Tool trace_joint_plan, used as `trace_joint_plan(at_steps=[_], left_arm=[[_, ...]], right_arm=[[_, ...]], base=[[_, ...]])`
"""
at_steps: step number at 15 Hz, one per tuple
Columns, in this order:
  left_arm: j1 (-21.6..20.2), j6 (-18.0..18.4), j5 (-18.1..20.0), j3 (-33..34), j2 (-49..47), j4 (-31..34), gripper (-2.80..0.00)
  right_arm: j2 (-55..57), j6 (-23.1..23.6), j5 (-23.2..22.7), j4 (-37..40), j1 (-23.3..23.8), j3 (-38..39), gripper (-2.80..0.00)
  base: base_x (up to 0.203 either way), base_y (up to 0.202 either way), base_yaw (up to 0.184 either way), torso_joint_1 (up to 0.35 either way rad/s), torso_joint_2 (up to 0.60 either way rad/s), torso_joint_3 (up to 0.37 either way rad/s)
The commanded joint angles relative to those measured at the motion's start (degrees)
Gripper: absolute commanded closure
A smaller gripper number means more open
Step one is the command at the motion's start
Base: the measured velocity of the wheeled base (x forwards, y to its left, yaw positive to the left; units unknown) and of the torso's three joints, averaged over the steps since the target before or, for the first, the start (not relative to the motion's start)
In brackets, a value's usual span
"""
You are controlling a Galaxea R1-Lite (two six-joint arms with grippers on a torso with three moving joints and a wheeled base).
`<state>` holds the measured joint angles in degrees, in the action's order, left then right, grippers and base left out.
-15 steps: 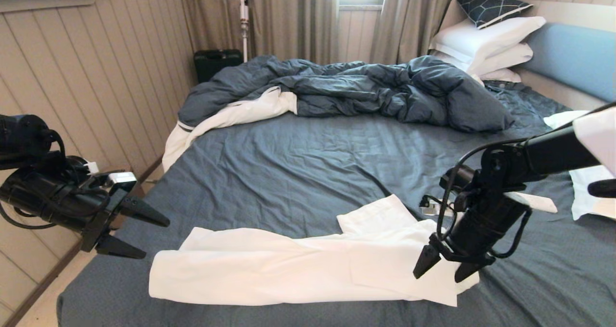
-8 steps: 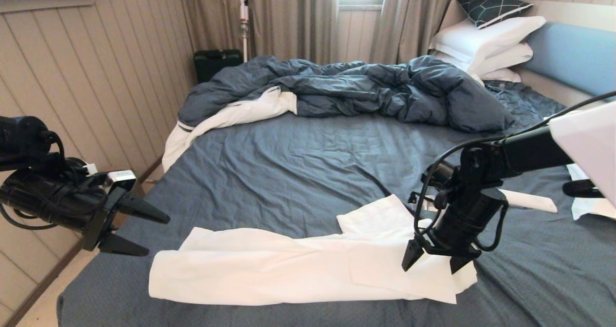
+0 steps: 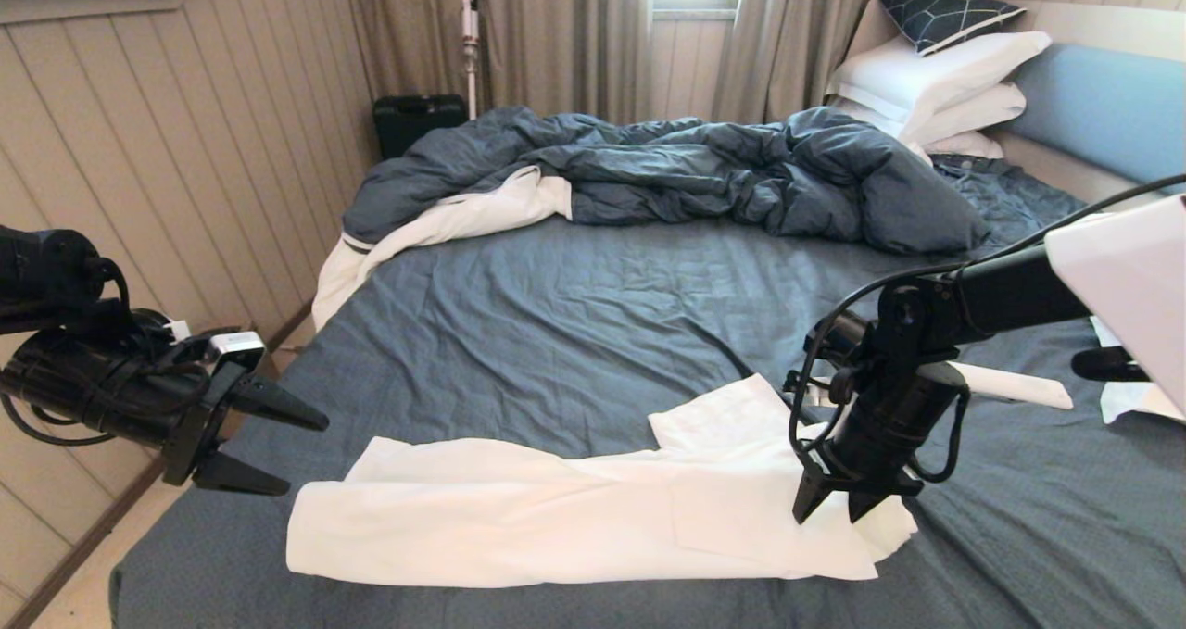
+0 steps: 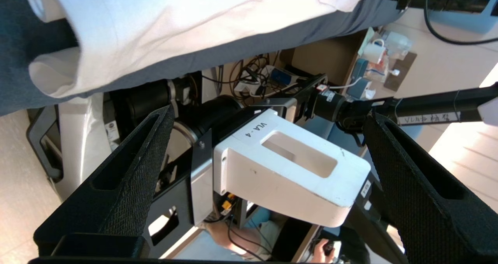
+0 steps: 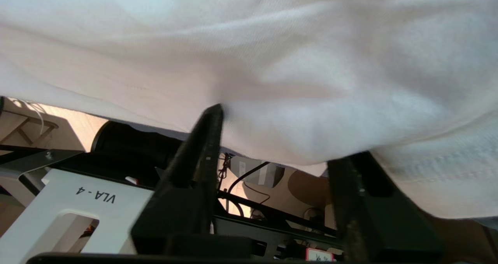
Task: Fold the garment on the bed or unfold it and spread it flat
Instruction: Fold the white T-shirt
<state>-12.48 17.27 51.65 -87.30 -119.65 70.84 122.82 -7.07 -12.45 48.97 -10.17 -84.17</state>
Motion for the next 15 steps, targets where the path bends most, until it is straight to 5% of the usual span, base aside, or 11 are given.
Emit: trace_joint_plan(at_steps=[1, 8, 15], left_arm=[[0.00, 0.09, 0.29, 0.02, -0.50, 0.35, -2.80], [0.00, 0.48, 0.29, -0.06, -1.51, 0.71, -2.80], [0.00, 1.17, 0.29, 1.43, -0.78, 0.86, -2.80]], right_arm=[[-0.30, -0.14, 0.06, 0.25, 0.15, 0.23, 0.00], [-6.26, -0.20, 0.03, 0.60, 0.17, 1.91, 0.00], [-9.82, -0.34, -0.29, 0.68, 0.79, -6.42, 0.00]], base=[[0.000, 0.000, 0.000, 0.000, 0.00, 0.000], [0.000, 0.000, 0.000, 0.000, 0.00, 0.000], [0.000, 0.000, 0.000, 0.000, 0.00, 0.000]])
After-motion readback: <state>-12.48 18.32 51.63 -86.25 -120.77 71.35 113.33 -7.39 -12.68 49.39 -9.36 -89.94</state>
